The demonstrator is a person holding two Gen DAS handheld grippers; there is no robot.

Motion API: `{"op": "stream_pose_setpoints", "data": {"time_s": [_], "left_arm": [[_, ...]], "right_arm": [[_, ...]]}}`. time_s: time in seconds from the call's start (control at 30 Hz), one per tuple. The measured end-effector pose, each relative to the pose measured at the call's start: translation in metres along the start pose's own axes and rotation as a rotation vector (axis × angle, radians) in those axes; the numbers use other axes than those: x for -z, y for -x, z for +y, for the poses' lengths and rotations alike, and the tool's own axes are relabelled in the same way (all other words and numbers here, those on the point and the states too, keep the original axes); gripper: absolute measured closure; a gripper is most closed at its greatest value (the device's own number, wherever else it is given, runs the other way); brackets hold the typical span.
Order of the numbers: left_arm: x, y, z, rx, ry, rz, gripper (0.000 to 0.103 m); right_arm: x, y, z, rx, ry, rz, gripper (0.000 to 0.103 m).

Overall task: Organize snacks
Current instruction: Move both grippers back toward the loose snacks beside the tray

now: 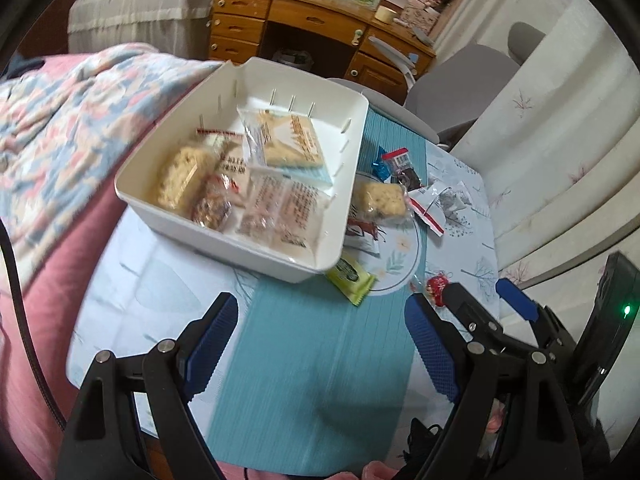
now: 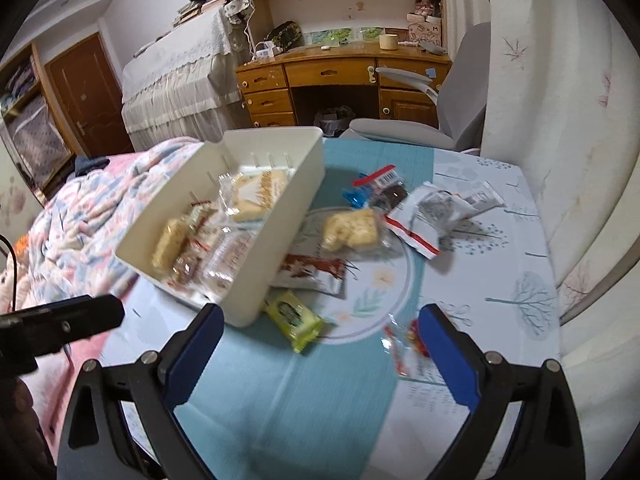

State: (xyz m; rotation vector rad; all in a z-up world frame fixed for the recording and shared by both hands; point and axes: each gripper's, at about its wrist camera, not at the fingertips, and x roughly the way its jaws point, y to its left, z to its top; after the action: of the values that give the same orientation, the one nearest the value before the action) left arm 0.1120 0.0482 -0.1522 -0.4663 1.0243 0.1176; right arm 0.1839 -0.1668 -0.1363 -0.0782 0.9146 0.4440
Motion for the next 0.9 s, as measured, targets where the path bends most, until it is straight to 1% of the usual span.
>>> {"op": "stream_pose_setpoints", "data": {"time_s": [0.17, 0.27, 0.43, 0.53, 0.6, 0.73, 0.9], "left_arm": [[0.015, -0.017, -0.01, 0.001, 0.074, 0.016, 0.018], [0.019, -0.028, -0.014, -0.003, 0.094, 0.029, 0.018], [0.02, -0.051, -0.022, -0.023, 0.138, 0.051, 0.018], [0.02, -0.066, -0.026, -0.03, 0.161, 0.06, 0.018], [0.02, -0.077, -0.028, -0.041, 0.174, 0.066, 0.018], [0.019, -0.101, -0.033, -0.058, 0.212, 0.089, 0.018], [0.016, -0.128, -0.038, -0.082, 0.256, 0.103, 0.018]], "right_arm": [[0.014, -0.002, -0.017, 0.011, 0.033, 0.022, 0.008], [0.021, -0.007, -0.028, 0.013, 0.035, 0.042, 0.012], [0.032, -0.02, -0.046, 0.027, 0.023, 0.08, 0.017], [0.039, -0.03, -0.056, 0.037, 0.013, 0.095, 0.023], [0.043, -0.035, -0.062, 0.044, 0.015, 0.098, 0.027], [0.047, -0.047, -0.07, 0.052, 0.028, 0.107, 0.031], [0.05, -0.061, -0.079, 0.062, 0.056, 0.093, 0.036]]}}
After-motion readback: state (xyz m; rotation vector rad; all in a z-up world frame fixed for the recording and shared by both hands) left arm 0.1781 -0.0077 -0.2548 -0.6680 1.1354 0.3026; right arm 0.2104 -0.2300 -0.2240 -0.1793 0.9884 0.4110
